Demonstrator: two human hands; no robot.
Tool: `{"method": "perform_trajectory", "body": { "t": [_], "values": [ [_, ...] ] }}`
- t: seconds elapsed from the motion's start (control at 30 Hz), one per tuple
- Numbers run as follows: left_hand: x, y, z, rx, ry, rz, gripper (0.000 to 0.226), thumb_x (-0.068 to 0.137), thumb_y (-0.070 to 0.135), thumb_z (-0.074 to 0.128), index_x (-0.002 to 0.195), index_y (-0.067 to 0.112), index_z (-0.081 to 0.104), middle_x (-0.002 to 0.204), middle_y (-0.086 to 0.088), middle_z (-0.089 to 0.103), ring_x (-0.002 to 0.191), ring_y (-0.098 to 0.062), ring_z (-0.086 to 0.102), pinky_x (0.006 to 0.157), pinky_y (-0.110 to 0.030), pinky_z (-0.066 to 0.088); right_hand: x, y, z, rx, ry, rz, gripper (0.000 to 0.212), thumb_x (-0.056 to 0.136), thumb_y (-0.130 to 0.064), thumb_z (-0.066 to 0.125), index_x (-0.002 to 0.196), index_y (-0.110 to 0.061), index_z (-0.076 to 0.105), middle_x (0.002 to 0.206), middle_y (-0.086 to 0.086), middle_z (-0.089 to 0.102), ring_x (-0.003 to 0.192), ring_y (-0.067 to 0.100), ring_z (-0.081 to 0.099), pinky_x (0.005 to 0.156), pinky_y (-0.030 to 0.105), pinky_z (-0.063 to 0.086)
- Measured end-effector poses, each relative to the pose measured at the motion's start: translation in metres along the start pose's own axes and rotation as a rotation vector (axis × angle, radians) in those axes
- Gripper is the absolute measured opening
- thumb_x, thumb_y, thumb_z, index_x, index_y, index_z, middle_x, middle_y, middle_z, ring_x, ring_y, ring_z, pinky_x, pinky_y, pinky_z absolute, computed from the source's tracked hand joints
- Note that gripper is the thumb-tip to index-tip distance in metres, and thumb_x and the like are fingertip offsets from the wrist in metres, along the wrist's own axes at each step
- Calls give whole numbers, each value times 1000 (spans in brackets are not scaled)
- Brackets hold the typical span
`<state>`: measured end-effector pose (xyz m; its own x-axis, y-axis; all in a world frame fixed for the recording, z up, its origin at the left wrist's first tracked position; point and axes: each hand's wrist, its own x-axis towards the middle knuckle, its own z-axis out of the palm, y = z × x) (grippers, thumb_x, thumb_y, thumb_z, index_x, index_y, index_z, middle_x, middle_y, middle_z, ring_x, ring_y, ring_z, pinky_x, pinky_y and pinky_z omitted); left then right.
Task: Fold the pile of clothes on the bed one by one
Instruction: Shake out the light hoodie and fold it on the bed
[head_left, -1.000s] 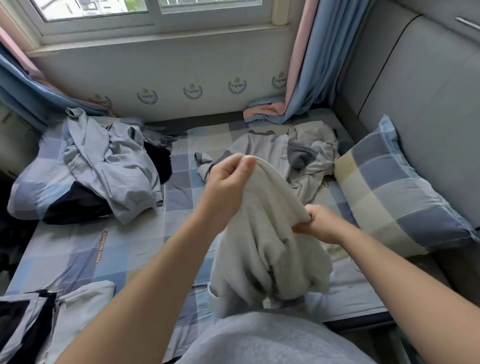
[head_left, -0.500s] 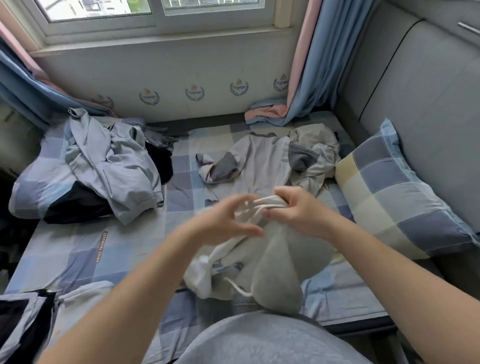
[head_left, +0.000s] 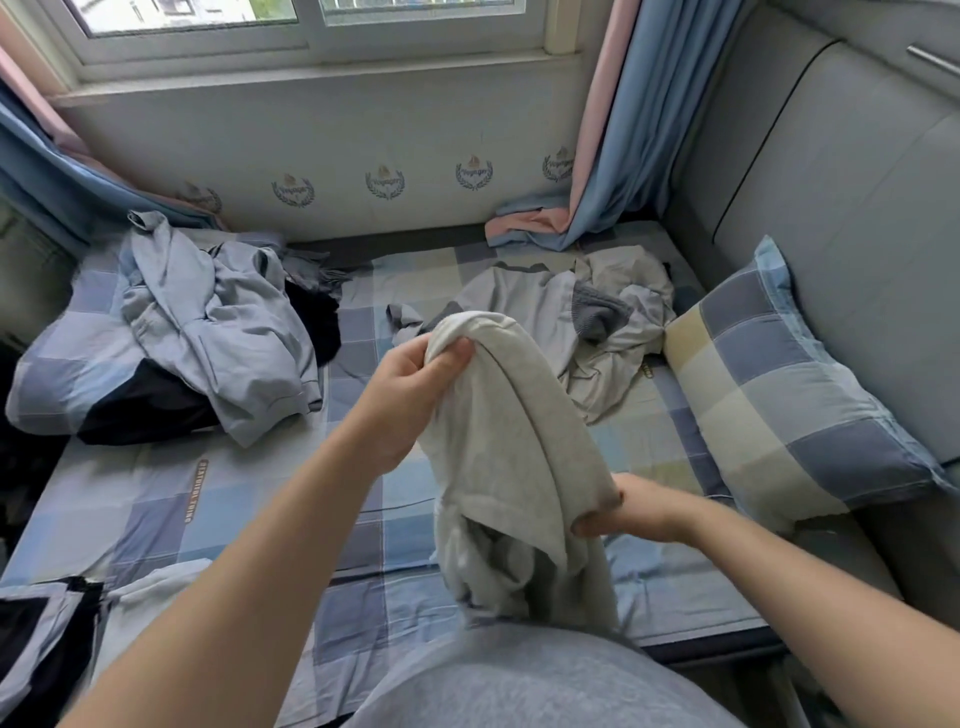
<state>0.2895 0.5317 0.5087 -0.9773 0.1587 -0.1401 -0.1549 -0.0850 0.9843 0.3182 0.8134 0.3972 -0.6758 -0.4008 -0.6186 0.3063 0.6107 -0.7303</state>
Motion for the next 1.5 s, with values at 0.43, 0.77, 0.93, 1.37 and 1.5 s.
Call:
{"method": "perform_trajectory", "body": {
  "t": [0.43,0.77,0.93,1.37,1.5],
  "values": [
    [-2,-49,7,587,-224,-117,72,72,57,78,136,42,50,139,15,52,130,-10,49,109,-37,44,-59,-95,-60,316,309,-432,34,75,-39,86,91,-11,76,90,14,72,80,20,67,73,35,55],
    [-3,-46,56,235,51,-4,29,101,37,58,95,12,71,87,-4,68,81,-19,61,80,-55,54,-49,-100,-67,505,454,-514,42,87,-2,71,124,-18,62,110,3,71,101,17,67,90,37,52],
    [-1,-28,45,-181,257,-226,27,105,35,51,110,15,69,106,-9,75,99,-28,72,88,-50,59,-40,-57,-32,450,332,-227,123,53,-66,86,154,-38,22,143,-9,45,129,14,50,89,33,47],
    [9,-22,12,-388,440,-493,36,102,34,58,123,5,60,112,-17,72,102,-34,70,90,-49,56,-4,-43,20,66,491,-355,15,94,-24,55,93,-13,65,76,10,61,71,12,51,69,39,44],
    [15,-33,0,-257,522,-433,27,103,36,55,112,11,63,113,-13,70,97,-27,67,81,-42,57,-38,-80,-8,246,478,-428,19,100,-20,54,89,-9,64,72,7,54,66,20,46,60,36,40]
  ]
}}
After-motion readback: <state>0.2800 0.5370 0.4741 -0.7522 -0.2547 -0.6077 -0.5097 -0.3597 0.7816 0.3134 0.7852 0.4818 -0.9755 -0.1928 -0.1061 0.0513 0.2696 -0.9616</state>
